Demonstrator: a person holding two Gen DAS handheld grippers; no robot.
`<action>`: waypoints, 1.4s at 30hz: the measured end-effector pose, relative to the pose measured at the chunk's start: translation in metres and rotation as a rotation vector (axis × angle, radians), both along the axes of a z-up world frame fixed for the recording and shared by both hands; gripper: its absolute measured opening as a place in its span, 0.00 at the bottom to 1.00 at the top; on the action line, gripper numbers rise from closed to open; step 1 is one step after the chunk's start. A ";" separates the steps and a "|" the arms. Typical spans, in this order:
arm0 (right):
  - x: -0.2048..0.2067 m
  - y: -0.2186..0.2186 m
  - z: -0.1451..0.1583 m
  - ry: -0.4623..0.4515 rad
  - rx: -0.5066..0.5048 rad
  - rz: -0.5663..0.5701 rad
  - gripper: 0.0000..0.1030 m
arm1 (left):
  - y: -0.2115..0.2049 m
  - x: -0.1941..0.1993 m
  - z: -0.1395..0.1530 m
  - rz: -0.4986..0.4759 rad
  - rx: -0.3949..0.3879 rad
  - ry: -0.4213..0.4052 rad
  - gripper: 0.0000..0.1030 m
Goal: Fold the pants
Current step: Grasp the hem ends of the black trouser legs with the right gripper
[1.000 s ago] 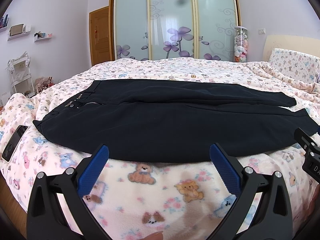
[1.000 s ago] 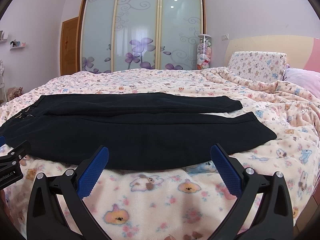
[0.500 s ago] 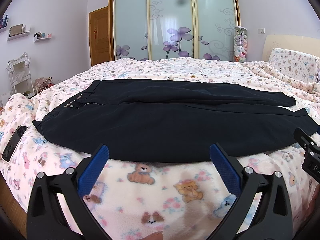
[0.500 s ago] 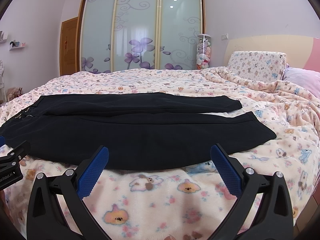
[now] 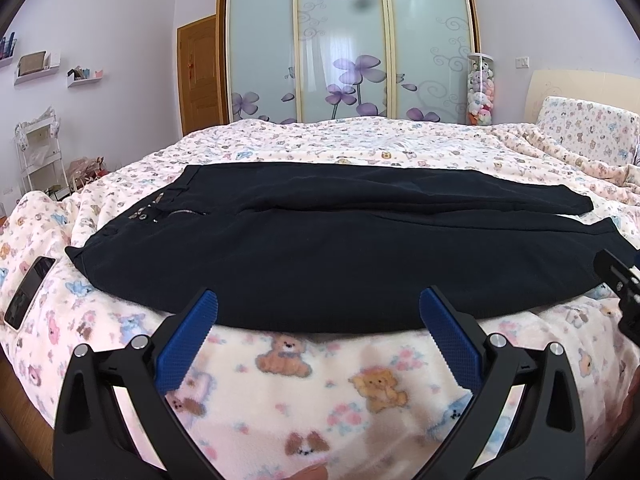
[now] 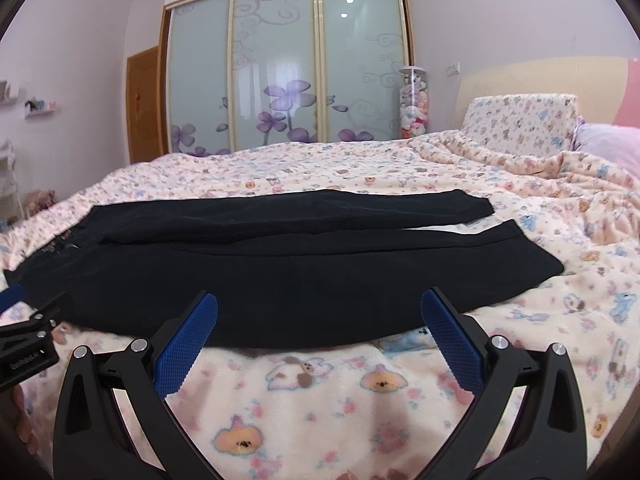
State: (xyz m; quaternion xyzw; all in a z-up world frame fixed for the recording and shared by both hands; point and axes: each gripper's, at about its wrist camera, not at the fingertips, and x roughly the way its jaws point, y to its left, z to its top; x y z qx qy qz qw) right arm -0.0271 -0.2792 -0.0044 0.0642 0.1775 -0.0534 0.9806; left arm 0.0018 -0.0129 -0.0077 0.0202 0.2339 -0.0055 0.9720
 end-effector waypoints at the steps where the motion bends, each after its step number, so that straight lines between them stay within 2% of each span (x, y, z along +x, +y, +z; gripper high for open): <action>1: 0.003 -0.006 0.001 0.004 0.024 0.018 0.99 | 0.002 0.002 0.003 -0.002 -0.002 -0.002 0.98; 4: 0.012 -0.024 0.001 0.022 0.114 0.065 0.99 | 0.004 0.009 0.008 -0.013 -0.021 0.003 0.98; 7: 0.021 -0.041 0.006 0.025 0.201 0.106 0.99 | 0.007 0.021 0.011 -0.025 -0.060 0.045 0.98; 9: 0.029 -0.047 0.013 0.035 0.229 0.128 0.99 | 0.009 0.030 0.010 -0.015 -0.086 0.071 0.98; 12: 0.051 -0.068 0.028 0.081 0.267 0.180 0.99 | 0.011 0.041 0.015 -0.004 -0.095 0.066 0.98; 15: 0.085 -0.098 0.044 0.153 0.299 0.193 0.99 | 0.010 0.052 0.024 0.002 -0.086 0.026 0.98; 18: 0.131 -0.141 0.054 0.231 0.380 0.167 0.99 | 0.006 0.066 0.028 0.014 -0.081 -0.008 0.98; 20: 0.163 -0.170 0.058 0.272 0.435 0.152 0.99 | 0.004 0.074 0.026 0.034 -0.078 -0.017 0.98; 23: 0.202 -0.199 0.059 0.303 0.446 0.144 0.99 | 0.003 0.083 0.018 0.087 -0.063 -0.017 0.98; 27: 0.259 -0.245 0.048 0.348 0.502 0.080 0.99 | 0.005 0.084 0.009 0.111 -0.068 0.000 0.98; 29: 0.286 -0.273 0.039 0.376 0.519 0.000 0.99 | 0.009 0.083 0.007 0.099 -0.091 0.002 0.98; 34: 0.317 -0.328 0.027 0.306 0.558 -0.140 0.99 | 0.016 0.094 -0.002 0.032 -0.156 0.069 0.98; 37: 0.336 -0.345 0.022 0.305 0.470 -0.200 0.90 | 0.012 0.099 -0.006 -0.030 -0.174 0.093 0.98; 42: 0.358 -0.363 -0.001 0.324 0.446 -0.266 0.73 | 0.005 0.100 -0.009 -0.103 -0.177 0.098 0.98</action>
